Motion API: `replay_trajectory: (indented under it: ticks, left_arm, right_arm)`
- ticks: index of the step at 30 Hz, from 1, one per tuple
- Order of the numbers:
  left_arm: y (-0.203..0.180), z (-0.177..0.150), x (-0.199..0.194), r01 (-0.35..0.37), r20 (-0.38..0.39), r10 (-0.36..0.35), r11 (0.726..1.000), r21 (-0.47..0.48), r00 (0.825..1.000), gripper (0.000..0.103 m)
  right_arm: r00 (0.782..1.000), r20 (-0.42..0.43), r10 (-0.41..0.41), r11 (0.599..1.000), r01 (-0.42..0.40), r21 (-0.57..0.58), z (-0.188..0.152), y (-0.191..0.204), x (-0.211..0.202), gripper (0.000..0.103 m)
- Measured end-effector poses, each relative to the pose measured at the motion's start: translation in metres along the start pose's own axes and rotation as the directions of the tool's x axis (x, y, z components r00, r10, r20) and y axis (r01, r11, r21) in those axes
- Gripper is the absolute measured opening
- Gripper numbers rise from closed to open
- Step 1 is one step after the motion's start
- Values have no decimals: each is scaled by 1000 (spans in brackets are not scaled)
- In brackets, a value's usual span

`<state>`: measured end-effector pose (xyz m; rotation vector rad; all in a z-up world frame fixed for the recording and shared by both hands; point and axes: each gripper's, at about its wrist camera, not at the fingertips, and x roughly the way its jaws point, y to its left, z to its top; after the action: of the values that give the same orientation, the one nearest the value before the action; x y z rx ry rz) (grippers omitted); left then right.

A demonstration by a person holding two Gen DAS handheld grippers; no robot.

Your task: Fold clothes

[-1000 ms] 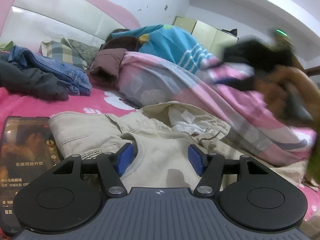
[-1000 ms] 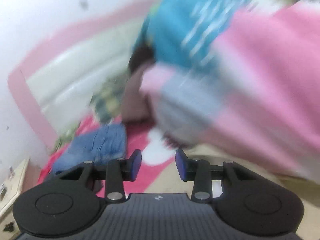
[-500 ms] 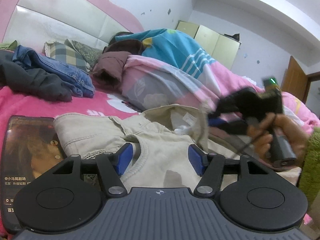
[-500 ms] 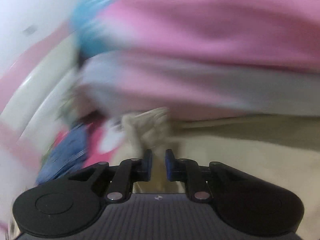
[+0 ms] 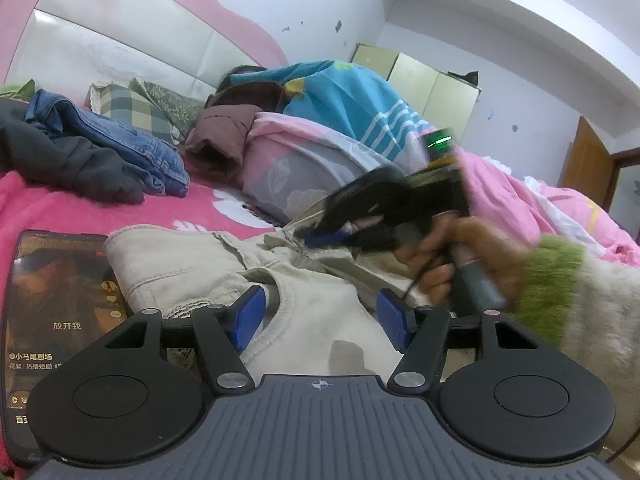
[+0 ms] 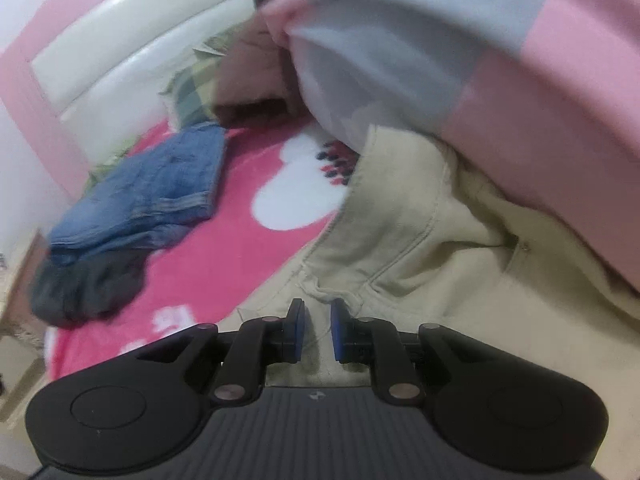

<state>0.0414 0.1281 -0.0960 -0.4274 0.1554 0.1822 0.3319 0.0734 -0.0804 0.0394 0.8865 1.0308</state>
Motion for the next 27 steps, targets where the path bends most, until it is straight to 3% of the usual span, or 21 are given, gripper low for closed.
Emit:
replay_trajectory:
  ticks: [3,4,7,10,14,16,19,21,24,26,27]
  left_arm:
    - [1,0,-1,-1,6,1,1000,-7,1000,62]
    - [1,0,-2,-1,8,1,1000,-9,1000,62]
    - [2,1,-3,-3,13,3,1000,-15,1000,62]
    - [1,0,-3,-5,12,5,1000,-12,1000,62]
    - [0,0,-1,-6,7,6,1000,-7,1000,62]
    - [1,0,0,-6,2,6,1000,-9,1000,62]
    - [1,0,-1,-4,4,4,1000,-12,1000,62]
    - [1,0,-1,-2,3,2,1000,-16,1000,62]
    - [0,-1,-1,-4,2,4,1000,-12,1000,62]
    - [0,-1,0,-5,1,5,1000,-10,1000,62]
    - [0,-1,0,-6,1,6,1000,-10,1000,62]
  right_arm:
    - [991,54,125,990,-122,-64,-6,9,-47,17]
    - [992,64,110,991,-105,-82,-7,10,-55,17]
    - [996,77,-47,994,53,-91,-3,1,-56,17]
    - [968,61,-243,969,245,-30,8,-27,-30,17]
    - [970,-14,-242,965,239,-107,12,-27,42,17]
    - [958,19,-287,936,284,-207,11,-12,58,18]
    - [956,34,-291,924,290,-249,18,2,52,17]
    - [964,123,-236,937,259,-234,10,7,13,17]
    - [925,266,-270,933,320,-166,-1,2,-36,17]
    - [871,295,-393,888,443,-121,2,-14,-38,16]
    - [855,285,-434,870,479,-114,5,-24,-35,16]
